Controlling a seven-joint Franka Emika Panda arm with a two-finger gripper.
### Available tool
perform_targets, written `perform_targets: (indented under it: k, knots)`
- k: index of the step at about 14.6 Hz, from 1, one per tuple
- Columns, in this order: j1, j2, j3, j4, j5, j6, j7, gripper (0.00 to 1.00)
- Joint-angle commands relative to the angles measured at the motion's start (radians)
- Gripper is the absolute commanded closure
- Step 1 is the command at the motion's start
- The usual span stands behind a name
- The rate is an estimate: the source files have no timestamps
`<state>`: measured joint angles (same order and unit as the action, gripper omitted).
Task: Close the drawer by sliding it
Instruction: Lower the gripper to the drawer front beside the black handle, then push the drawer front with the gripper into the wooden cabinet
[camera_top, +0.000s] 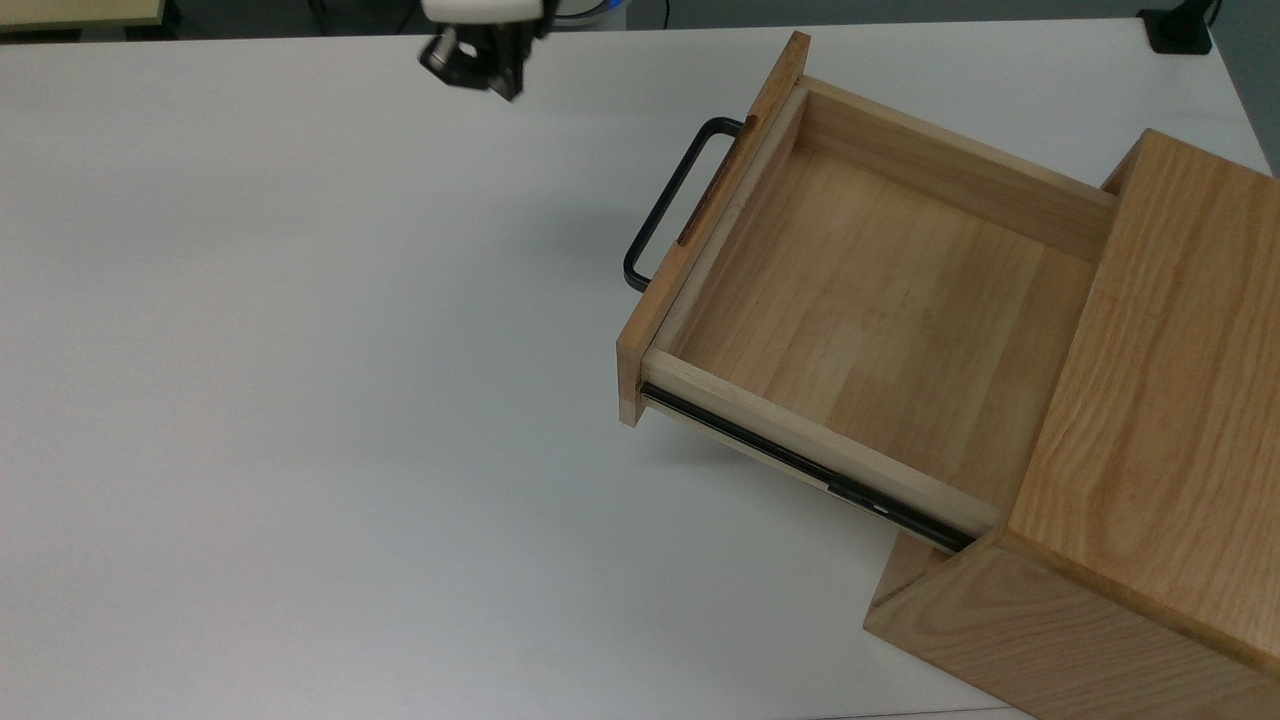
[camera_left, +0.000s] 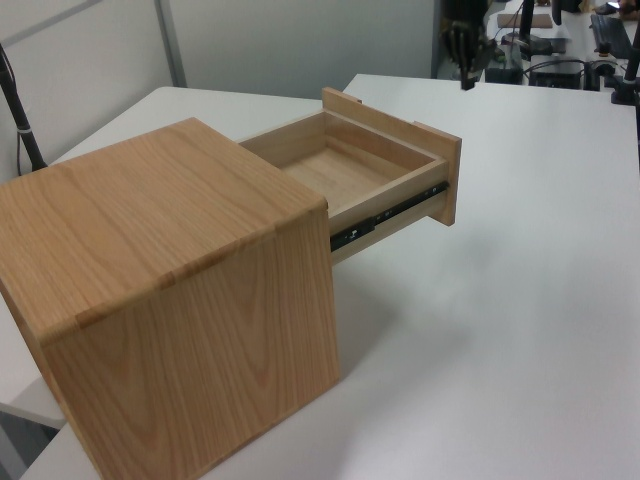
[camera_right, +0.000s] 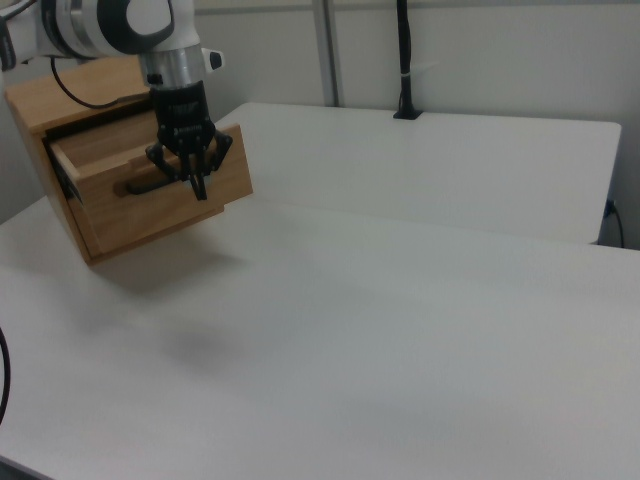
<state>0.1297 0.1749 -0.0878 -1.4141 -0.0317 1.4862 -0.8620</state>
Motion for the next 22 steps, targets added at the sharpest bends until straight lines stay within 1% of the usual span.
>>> perform_targets:
  k: [1, 5, 8, 12, 14, 16, 19, 20, 22]
  knots:
    - [0.067, 0.038, -0.017, -0.014, -0.011, 0.107, 0.035, 0.99]
    - [0.137, 0.087, -0.02, -0.003, -0.013, 0.198, 0.087, 1.0]
    - [0.162, 0.117, -0.02, 0.007, -0.011, 0.245, 0.11, 1.0]
    - [0.171, 0.17, -0.004, 0.04, 0.003, 0.347, 0.211, 1.0]
    - [0.211, 0.193, -0.003, 0.049, 0.003, 0.414, 0.241, 1.0]
    - [0.237, 0.216, 0.011, 0.069, 0.003, 0.45, 0.276, 1.0]
    - [0.283, 0.253, 0.013, 0.076, 0.003, 0.543, 0.354, 1.0]
    - [0.294, 0.274, 0.013, 0.08, 0.003, 0.587, 0.369, 1.0]
    - [0.318, 0.305, 0.014, 0.098, 0.003, 0.629, 0.395, 1.0]
